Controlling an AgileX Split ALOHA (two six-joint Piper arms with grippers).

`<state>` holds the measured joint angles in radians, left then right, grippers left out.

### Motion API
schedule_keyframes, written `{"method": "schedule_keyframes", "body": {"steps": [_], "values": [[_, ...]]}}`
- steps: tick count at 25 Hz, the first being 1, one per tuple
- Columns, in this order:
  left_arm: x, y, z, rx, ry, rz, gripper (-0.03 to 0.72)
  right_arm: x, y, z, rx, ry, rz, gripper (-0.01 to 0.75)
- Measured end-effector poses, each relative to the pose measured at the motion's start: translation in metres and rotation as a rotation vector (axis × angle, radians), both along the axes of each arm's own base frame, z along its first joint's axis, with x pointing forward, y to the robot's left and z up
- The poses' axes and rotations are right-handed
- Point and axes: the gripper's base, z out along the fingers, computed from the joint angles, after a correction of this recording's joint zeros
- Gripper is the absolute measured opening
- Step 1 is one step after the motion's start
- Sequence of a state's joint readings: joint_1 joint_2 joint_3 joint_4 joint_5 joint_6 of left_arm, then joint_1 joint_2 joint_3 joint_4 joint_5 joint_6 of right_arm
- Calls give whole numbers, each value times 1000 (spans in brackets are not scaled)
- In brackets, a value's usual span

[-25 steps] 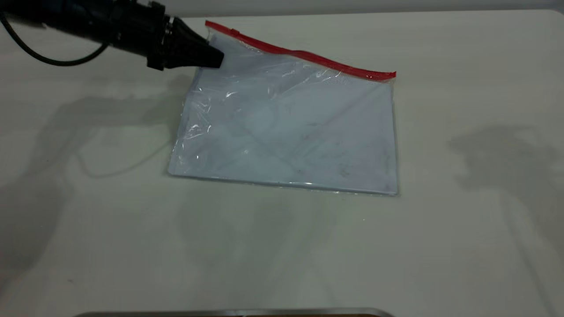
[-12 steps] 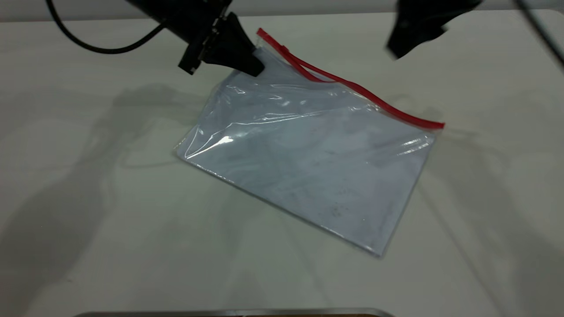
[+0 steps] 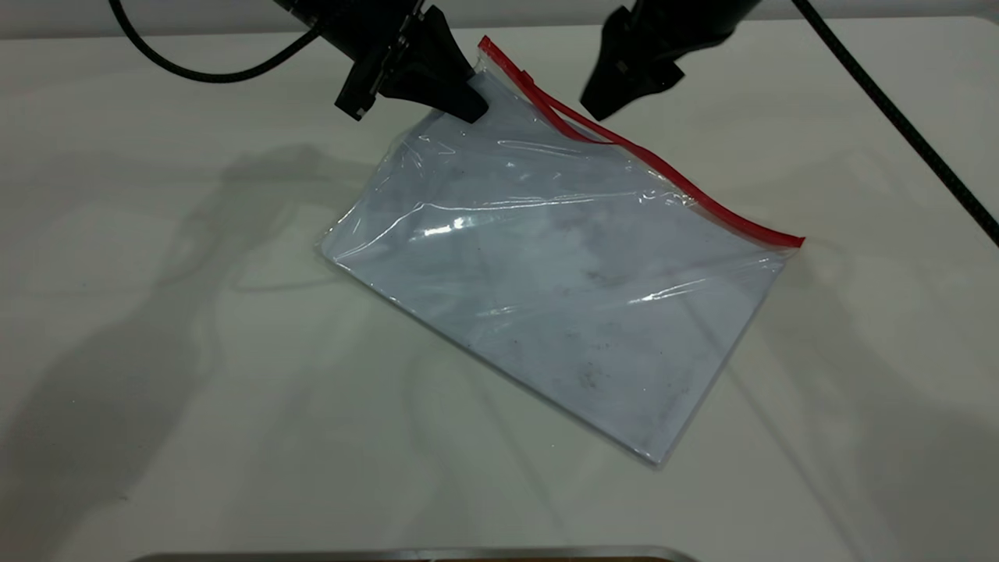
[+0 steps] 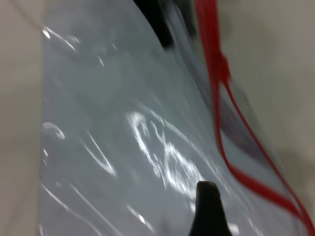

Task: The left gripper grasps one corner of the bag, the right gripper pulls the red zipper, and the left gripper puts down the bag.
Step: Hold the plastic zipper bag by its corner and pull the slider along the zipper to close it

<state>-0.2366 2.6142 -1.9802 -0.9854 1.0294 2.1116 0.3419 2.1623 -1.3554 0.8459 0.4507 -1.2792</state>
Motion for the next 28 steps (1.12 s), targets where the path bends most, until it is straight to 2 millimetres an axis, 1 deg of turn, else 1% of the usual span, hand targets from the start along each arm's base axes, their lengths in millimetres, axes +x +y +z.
{"method": "schedule_keyframes", "body": {"steps": [7,14,23,28], "values": [[-3,-6,5,-55,35,-8,53,-3,11,6,120,-12,87,578],[-8,-7,6,-75,68,-43,53,-5,13,7,147,1,106,571],[-9,-10,11,-128,94,-39,53,-6,14,7,153,9,115,465],[-9,-11,11,-130,94,-38,53,-6,15,8,164,12,105,373]]}}
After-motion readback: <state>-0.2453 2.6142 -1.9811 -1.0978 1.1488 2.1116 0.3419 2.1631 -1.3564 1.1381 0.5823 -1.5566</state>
